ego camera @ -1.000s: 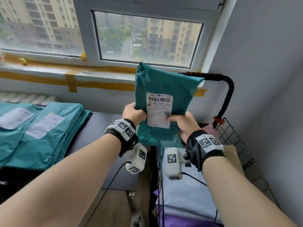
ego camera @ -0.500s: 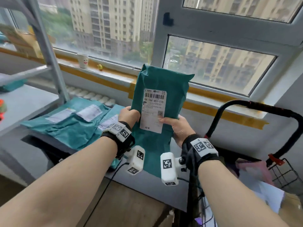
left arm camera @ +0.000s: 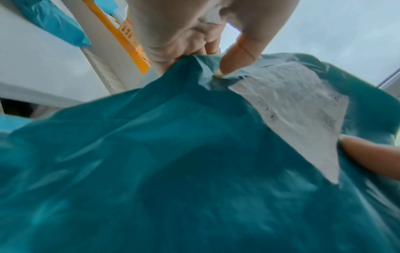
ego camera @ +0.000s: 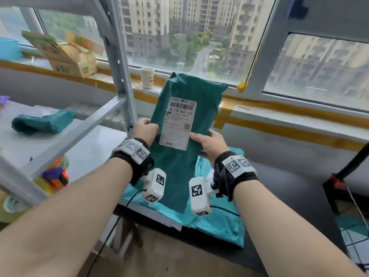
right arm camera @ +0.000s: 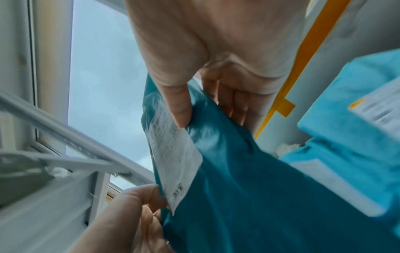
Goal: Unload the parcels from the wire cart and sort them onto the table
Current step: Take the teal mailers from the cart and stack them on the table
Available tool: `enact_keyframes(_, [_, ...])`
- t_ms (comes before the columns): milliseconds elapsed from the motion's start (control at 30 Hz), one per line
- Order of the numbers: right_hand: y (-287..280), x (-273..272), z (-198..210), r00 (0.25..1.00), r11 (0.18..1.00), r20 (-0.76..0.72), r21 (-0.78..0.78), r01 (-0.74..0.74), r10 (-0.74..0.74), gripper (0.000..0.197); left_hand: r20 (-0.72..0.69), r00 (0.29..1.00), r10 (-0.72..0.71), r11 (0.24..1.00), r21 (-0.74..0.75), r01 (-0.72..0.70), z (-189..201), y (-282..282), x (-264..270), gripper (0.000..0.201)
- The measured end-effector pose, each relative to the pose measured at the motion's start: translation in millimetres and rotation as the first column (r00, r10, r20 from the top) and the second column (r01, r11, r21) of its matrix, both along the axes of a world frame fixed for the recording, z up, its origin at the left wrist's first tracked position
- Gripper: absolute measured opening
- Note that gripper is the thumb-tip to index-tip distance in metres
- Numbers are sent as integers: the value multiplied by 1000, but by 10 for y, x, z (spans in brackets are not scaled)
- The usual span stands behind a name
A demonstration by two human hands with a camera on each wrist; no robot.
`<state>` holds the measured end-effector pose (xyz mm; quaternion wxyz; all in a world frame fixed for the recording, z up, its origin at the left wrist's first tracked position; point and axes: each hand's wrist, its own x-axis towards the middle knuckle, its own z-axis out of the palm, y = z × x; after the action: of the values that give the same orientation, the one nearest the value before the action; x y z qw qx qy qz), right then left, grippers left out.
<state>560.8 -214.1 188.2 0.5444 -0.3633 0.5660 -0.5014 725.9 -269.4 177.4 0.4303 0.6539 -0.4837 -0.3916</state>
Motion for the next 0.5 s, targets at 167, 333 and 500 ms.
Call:
enact_keyframes(167, [-332, 435, -98, 999, 995, -35, 97, -29, 32, 21, 127, 992, -2, 994, 109, -12, -248, -504, 509, 28])
enact_keyframes(333, [-529, 452, -377, 981, 966, -182, 257, -16, 65, 31, 328, 938, -112, 950, 311, 5, -589, -728, 728, 37])
enact_keyframes(500, [-629, 291, -696, 874, 937, -452, 348, -12, 180, 36, 424, 879, -220, 898, 440, 13, -771, -774, 734, 38])
